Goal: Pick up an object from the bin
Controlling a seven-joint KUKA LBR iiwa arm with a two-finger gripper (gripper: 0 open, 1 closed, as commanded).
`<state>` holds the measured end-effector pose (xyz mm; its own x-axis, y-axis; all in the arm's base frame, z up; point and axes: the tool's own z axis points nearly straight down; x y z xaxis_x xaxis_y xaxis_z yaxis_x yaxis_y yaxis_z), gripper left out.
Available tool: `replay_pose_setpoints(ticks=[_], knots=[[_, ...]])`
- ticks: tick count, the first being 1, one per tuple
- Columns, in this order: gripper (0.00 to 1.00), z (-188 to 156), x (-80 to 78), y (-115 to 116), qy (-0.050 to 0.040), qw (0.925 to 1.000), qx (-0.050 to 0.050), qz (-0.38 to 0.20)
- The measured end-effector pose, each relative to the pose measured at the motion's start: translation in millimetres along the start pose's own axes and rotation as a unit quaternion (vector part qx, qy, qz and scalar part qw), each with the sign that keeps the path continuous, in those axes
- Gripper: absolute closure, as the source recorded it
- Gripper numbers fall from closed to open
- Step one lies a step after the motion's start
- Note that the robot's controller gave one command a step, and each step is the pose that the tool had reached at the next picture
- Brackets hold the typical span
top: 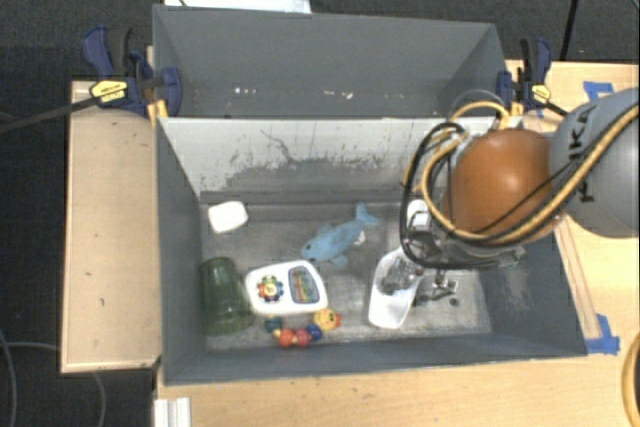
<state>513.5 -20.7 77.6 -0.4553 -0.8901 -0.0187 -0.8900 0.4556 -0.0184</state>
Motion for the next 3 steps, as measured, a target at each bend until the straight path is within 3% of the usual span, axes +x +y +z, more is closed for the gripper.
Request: replay_pose_setpoints(ticks=[3], knots=[[1.00, -19.5, -1.0, 1.7, 0.0038, 1.0000, -0.006, 0.000]])
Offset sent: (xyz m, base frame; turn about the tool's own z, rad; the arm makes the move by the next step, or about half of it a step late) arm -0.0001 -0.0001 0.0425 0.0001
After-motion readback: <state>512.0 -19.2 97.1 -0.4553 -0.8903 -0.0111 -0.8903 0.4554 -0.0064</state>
